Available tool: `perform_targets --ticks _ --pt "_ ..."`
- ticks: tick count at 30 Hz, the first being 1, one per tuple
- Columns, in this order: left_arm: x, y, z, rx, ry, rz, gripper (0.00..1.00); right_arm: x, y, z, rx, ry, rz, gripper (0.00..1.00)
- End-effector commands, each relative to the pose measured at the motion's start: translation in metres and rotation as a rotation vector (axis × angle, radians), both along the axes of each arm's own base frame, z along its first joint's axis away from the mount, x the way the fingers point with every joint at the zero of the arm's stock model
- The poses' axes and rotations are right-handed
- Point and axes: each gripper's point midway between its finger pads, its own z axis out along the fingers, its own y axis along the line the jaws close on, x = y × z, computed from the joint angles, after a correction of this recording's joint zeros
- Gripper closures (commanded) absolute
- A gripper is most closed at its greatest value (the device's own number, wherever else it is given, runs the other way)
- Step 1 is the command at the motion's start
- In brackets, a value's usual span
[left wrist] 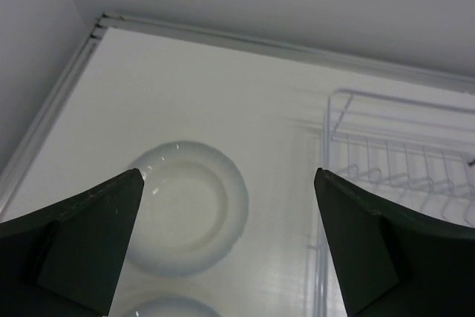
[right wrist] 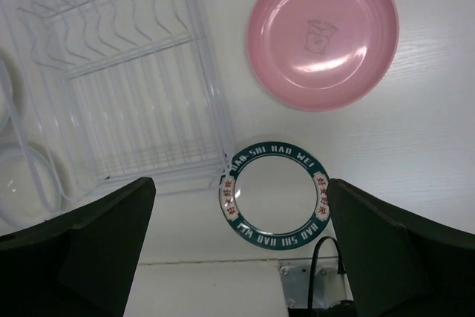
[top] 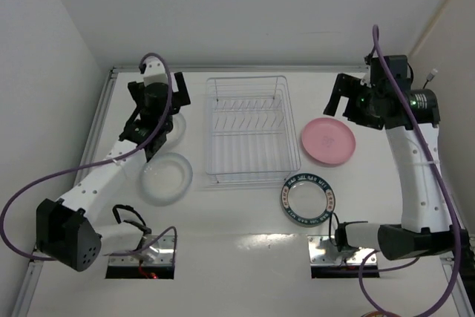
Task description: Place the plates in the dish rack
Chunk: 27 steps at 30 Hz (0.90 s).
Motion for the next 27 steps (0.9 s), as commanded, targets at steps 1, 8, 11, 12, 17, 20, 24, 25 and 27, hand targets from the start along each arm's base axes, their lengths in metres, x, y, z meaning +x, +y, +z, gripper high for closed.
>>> perform_targets --ticks 1,8,11,12,17,20,24,25,27 --pt "-0.035 -0.002 -0.008 -0.017 0.155 0.007 0.0 0.009 -0.012 -0.015 -0.015 0.007 -0.11 0.0" --pt "-0.067 -0.006 0.017 -0.233 0.143 0.015 0.0 0.009 -0.053 -0.118 0.107 0.232 -0.361 0.0" --pt "-0.082 0.002 0.015 -0.244 0.161 0.044 0.0 0.008 -0.063 -0.162 0.178 0.379 -0.415 0.0" --pt "-0.084 0.007 0.016 -0.263 0.153 0.067 0.0 0.011 -0.067 -0.167 0.201 0.379 -0.428 0.0" --pt "-0.091 0.017 0.019 -0.274 0.147 0.101 0.0 0.018 -0.085 -0.201 0.187 0.462 -0.45 0.0" --pt "-0.092 0.018 0.001 -0.294 0.203 0.139 0.0 0.022 -0.094 -0.22 0.223 0.473 -0.452 0.0" --pt "-0.082 0.007 -0.025 -0.308 0.306 0.094 0.0 0.022 -0.101 -0.263 0.297 0.564 -0.472 0.0" --pt "-0.08 0.001 -0.03 -0.316 0.331 0.068 0.0 0.02 -0.104 -0.27 0.301 0.575 -0.482 0.0" --pt "-0.077 -0.001 -0.037 -0.308 0.352 0.073 0.0 0.028 -0.107 -0.273 0.297 0.546 -0.48 0.02"
